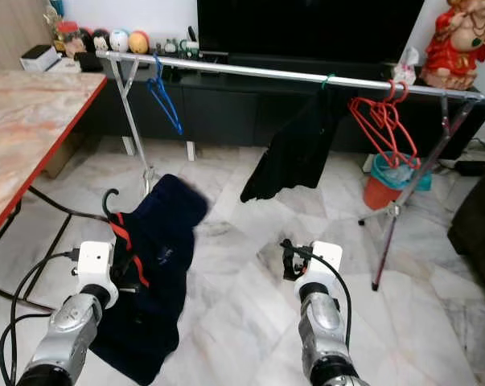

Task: Hang hanger

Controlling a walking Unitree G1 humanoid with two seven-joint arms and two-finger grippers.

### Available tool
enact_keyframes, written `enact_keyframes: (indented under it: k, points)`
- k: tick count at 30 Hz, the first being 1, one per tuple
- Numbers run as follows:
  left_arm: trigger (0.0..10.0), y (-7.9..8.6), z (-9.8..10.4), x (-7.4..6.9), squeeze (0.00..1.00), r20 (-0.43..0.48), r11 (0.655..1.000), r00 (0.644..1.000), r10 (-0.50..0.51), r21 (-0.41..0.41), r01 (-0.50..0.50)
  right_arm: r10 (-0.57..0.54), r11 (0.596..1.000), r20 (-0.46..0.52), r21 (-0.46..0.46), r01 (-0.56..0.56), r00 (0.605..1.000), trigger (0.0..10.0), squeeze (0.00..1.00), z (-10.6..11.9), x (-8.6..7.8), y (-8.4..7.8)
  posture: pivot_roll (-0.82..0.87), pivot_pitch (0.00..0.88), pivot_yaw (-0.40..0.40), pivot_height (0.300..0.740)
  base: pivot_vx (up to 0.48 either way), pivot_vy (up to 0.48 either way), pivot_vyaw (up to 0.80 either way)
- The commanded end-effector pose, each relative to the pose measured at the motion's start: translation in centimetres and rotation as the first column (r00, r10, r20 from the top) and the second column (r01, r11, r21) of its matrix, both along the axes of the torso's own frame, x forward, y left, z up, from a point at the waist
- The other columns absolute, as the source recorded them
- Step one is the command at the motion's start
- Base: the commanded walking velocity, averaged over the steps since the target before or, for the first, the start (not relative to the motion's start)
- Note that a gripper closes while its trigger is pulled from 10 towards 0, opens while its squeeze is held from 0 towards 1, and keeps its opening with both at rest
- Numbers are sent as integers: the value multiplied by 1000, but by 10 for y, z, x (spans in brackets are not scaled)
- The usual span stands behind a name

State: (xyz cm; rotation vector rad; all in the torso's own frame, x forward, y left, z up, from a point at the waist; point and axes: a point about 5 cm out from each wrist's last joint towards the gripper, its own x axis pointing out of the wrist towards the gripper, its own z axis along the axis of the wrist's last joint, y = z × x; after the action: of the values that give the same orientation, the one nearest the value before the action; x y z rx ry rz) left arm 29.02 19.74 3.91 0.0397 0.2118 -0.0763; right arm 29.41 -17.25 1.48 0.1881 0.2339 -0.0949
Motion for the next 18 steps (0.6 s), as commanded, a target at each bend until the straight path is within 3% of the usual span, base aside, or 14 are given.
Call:
enact_keyframes:
  k: [1, 12, 18]
  points:
    - [10000, -8, 9, 5, 0, 44, 1000, 999, -20, -13, 21, -23, 1000, -1, -13, 23, 1000, 10000, 0, 1, -1, -9, -10, 0, -35, 740, 480, 0, 0]
    - [10000, -8, 9, 5, 0, 47, 1000, 999, -21, -9, 22, -25, 1000, 4, -10, 25, 1000, 10000, 0, 2, 0, -9, -10, 0, -36, 740, 476, 0, 0]
    - [10000, -9, 10, 5, 0, 60, 1000, 998, -21, -19, 22, -26, 1000, 5, -10, 26, 1000, 10000, 0, 2, 0, -8, -8, 0, -37, 740, 0, 0, 0]
